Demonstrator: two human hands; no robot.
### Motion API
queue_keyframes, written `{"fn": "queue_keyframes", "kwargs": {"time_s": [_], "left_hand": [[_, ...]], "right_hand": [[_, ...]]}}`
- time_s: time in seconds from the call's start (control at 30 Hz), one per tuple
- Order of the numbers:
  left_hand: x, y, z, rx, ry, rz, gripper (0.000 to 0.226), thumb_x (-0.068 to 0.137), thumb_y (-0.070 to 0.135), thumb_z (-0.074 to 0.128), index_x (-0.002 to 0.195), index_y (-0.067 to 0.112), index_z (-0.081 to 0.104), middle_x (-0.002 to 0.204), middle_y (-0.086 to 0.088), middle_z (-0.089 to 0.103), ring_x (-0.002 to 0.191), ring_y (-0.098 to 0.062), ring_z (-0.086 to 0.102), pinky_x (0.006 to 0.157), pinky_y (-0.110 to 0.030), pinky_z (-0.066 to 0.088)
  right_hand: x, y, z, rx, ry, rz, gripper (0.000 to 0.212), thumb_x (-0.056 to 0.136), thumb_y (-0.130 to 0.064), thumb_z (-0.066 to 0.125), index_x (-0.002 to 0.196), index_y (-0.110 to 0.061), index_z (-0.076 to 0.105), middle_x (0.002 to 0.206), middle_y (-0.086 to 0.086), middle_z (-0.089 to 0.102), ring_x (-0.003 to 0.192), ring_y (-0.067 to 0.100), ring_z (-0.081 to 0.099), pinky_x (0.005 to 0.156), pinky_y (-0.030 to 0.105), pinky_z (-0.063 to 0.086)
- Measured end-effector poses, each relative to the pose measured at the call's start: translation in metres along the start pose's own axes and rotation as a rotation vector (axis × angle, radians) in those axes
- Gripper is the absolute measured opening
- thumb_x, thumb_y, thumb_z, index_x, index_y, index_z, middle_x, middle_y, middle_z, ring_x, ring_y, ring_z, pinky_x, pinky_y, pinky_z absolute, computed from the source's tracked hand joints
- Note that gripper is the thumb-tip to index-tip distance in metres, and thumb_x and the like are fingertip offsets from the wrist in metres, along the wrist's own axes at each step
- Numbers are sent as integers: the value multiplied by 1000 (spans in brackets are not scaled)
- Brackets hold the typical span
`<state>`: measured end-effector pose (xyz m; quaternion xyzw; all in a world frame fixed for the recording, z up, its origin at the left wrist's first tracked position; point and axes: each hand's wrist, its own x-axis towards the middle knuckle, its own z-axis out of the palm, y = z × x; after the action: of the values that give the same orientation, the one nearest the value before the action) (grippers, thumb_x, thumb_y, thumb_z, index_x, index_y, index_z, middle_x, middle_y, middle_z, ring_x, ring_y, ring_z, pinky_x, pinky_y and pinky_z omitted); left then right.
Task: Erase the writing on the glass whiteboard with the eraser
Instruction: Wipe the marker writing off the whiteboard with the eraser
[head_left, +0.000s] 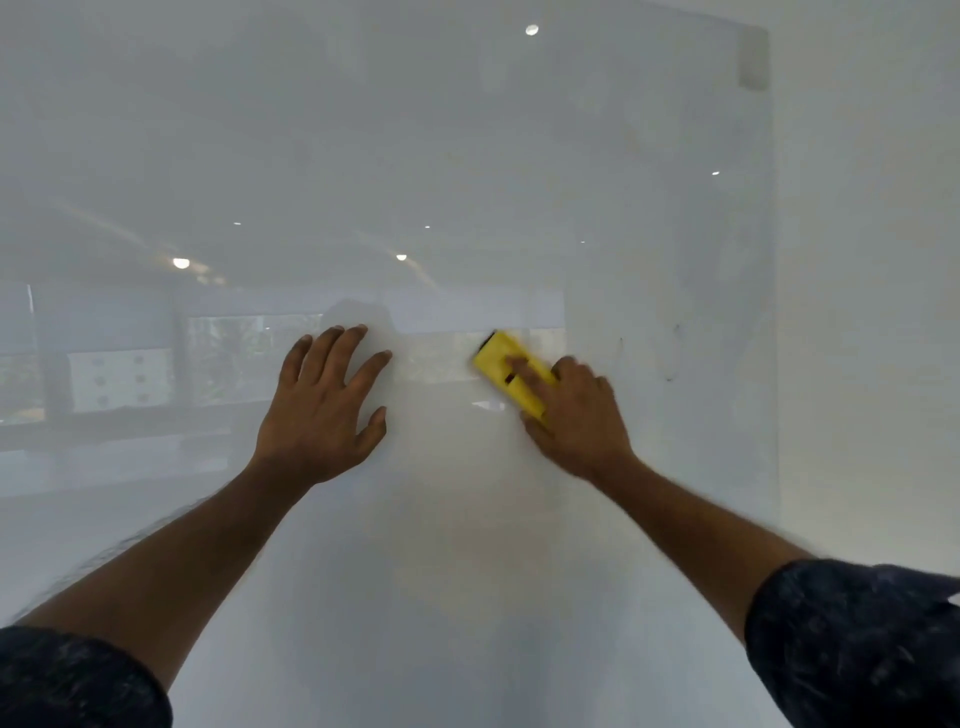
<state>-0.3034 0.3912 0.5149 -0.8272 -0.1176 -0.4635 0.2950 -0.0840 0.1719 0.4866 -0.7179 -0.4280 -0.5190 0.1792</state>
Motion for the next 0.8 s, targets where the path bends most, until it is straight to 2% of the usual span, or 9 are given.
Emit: {"fn": "queue_keyframes", "kwargs": {"time_s": [0.1, 0.2, 0.37, 0.43, 0.47, 0.63, 0.8], "left_hand": [[10, 4, -1, -5, -2, -14, 63, 89, 47, 43, 141, 12, 52, 154, -22, 39, 144, -43, 33, 117, -59, 24], [10, 12, 1, 4, 3, -22, 63, 90, 47, 44, 141, 11, 52, 154, -23, 39, 144, -43, 32, 117, -59, 24], [4, 20, 9, 18, 1, -38, 67, 89, 52, 42, 144, 13, 49, 155, -23, 36, 146, -45, 29, 118, -61, 21], [6, 22, 9, 37, -2, -50, 69, 89, 55, 41, 144, 14, 49, 156, -22, 36, 146, -45, 28, 118, -61, 20], [8, 24, 8, 43, -2, -54, 70, 89, 56, 41, 144, 15, 49, 156, -22, 36, 146, -45, 29, 118, -62, 21], [27, 23, 3, 61, 25, -63, 68, 90, 57, 40, 141, 14, 53, 153, -22, 40, 140, -44, 37, 116, -61, 23], [34, 23, 9, 58, 67, -99, 69, 90, 57, 42, 143, 13, 49, 154, -22, 37, 141, -43, 34, 116, -60, 24]], "right_hand": [[25, 21, -8, 51, 6, 136, 71, 83, -42, 58, 148, -31, 29, 103, 15, 48, 84, 34, 49, 70, 41, 42], [5, 16, 6, 66, 18, 134, 72, 83, -41, 58, 148, -29, 30, 103, 17, 48, 84, 35, 49, 70, 41, 43], [-59, 3, 32, 1, -67, -148, 70, 85, -43, 51, 149, -33, 24, 100, 12, 48, 79, 32, 49, 66, 38, 37], [-48, 20, 27, -42, -80, -266, 68, 85, -41, 51, 148, -35, 26, 99, 12, 50, 78, 31, 49, 66, 38, 36], [-35, 33, 21, -74, -76, -269, 69, 84, -40, 52, 148, -35, 27, 99, 12, 51, 78, 31, 50, 66, 38, 37], [33, 90, -17, -57, 4, 134, 72, 84, -39, 60, 148, -30, 28, 103, 16, 48, 83, 35, 51, 71, 42, 40], [11, 88, -2, -10, 11, 133, 73, 82, -37, 63, 147, -27, 32, 103, 17, 50, 81, 35, 51, 68, 41, 43]]}}
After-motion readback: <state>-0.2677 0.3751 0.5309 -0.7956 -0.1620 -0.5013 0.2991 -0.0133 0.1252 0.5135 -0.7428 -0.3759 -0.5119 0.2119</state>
